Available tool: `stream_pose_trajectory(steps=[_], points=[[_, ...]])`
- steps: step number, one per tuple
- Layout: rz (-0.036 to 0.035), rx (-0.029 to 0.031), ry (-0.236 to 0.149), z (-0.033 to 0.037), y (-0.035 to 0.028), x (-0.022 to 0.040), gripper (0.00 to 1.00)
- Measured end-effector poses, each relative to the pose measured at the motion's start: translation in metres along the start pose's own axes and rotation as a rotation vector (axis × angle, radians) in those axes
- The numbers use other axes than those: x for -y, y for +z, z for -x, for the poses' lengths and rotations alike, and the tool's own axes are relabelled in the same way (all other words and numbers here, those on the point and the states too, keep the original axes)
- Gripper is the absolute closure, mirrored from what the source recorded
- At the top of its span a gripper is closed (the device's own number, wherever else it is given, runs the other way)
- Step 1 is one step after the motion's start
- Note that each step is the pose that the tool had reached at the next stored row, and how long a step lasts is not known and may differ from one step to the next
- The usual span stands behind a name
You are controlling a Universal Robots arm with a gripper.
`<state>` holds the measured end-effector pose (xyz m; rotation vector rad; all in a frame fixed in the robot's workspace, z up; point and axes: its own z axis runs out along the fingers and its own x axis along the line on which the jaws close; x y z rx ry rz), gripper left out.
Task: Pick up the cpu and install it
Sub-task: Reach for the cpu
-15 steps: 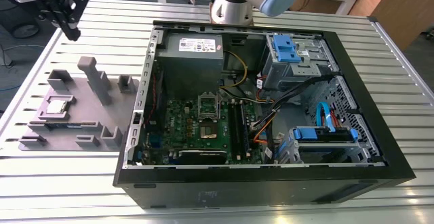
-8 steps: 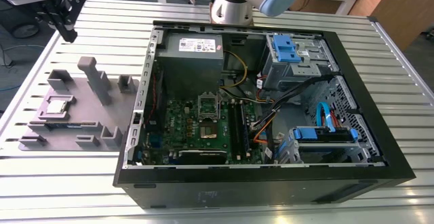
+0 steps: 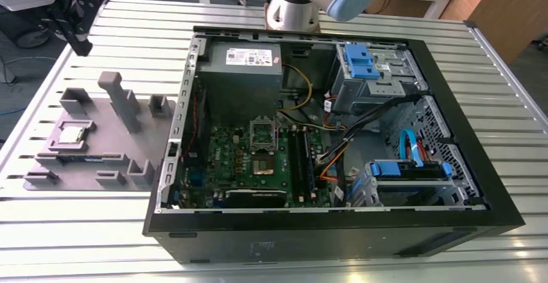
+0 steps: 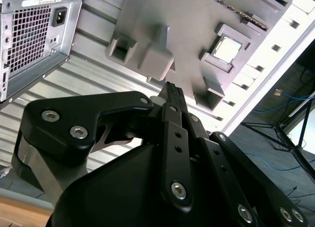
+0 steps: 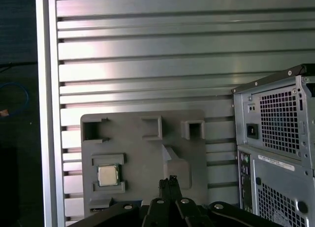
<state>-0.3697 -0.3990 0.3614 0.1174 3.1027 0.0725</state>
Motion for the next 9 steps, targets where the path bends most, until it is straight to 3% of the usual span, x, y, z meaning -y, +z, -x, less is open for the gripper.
stream_pose_trajectory(steps=[9], points=[[0.0001,0.0001,0.0,-0.0097,0.0061,0.001,0.89]])
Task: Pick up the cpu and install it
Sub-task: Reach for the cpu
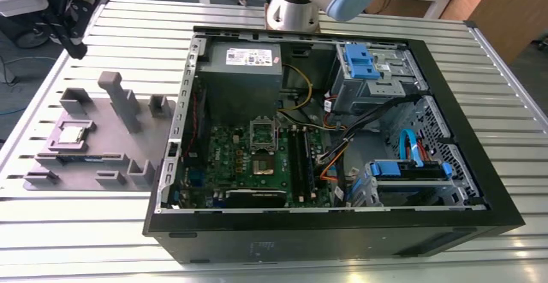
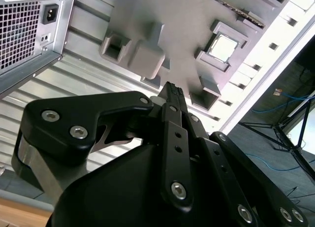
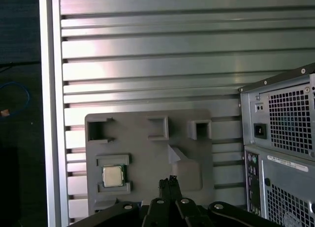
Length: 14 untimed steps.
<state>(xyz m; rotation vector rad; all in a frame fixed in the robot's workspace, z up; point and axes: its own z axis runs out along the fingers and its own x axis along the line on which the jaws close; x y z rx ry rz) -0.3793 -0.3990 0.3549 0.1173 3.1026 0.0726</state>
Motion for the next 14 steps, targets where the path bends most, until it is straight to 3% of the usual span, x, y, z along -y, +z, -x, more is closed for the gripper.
stream_pose_trajectory(steps=[14], points=[[0.0,0.0,0.0,-0.0173,0.0105,0.0018,0.89]])
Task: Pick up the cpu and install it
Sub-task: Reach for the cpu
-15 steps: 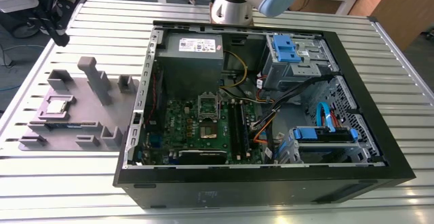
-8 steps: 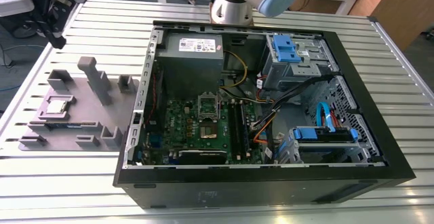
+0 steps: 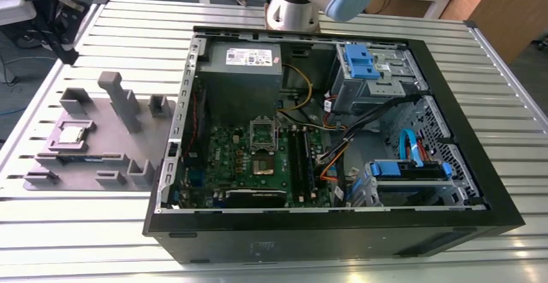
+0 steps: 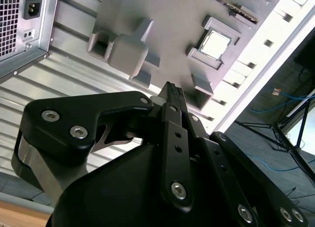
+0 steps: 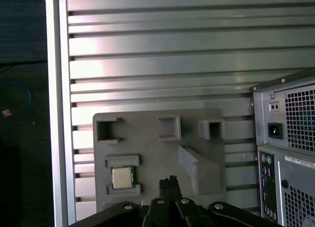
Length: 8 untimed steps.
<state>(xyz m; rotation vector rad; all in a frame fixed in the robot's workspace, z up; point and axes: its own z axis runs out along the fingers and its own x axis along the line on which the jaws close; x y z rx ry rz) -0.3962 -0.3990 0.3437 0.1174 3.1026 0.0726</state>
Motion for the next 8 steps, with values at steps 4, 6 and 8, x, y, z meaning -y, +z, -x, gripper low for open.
stream_pose_trajectory(steps=[4,6,8], points=[[0.0,0.0,0.0,-0.0018,0.0012,0.0002,0.89],[-0.0001,-0.0001,0.0,-0.0022,0.0013,0.0002,0.89],[-0.0001,-0.0002,0.0,-0.0023,0.0012,0.0002,0.89]])
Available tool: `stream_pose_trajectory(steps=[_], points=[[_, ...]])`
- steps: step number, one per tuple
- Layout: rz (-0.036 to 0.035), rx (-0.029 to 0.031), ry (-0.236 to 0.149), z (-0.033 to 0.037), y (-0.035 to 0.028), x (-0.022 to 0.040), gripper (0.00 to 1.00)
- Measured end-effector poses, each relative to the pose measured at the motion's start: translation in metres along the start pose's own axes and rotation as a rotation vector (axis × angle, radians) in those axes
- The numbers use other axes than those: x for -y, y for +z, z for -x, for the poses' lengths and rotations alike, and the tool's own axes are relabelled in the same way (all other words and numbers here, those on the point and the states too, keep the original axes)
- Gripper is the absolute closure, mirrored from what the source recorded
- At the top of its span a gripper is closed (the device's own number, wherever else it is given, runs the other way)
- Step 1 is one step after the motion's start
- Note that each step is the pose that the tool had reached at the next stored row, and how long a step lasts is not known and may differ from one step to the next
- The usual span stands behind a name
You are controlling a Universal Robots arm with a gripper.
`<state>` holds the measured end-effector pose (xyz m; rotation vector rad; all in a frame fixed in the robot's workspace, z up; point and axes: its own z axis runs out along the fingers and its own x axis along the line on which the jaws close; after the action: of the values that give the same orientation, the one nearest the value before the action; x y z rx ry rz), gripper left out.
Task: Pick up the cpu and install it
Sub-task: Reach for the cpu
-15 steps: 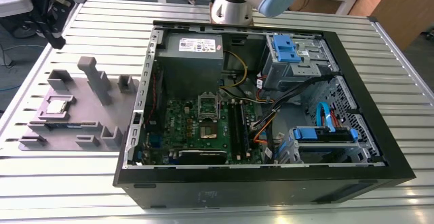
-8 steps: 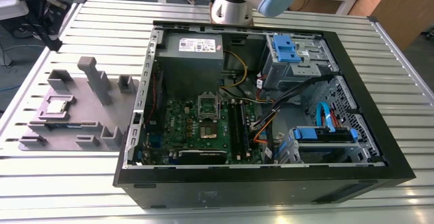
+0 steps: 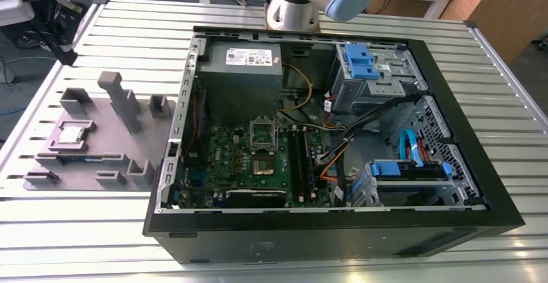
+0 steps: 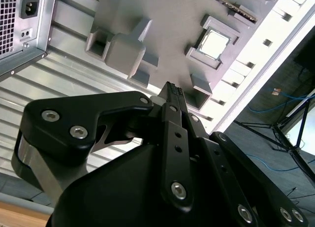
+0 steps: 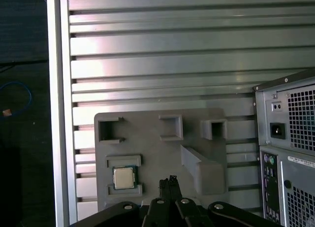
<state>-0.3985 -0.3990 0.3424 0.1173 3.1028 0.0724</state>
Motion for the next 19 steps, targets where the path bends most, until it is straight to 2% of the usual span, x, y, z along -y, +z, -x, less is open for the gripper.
stream_pose_trajectory(steps=[7,9,11,16,18,19], points=[[0.0001,0.0001,0.0,-0.0001,0.0001,0.0,0.89],[-0.0001,-0.0033,0.0,-0.0002,0.0004,0.0,0.89],[-0.0007,-0.0113,0.001,-0.0002,0.0008,0.0001,0.89],[-0.0029,-0.0377,0.002,-0.0002,0.0026,0.0001,0.89],[-0.004,-0.0451,0.002,-0.0002,0.0033,0.0002,0.89],[-0.0043,-0.0469,0.002,-0.0002,0.0036,0.0002,0.89]])
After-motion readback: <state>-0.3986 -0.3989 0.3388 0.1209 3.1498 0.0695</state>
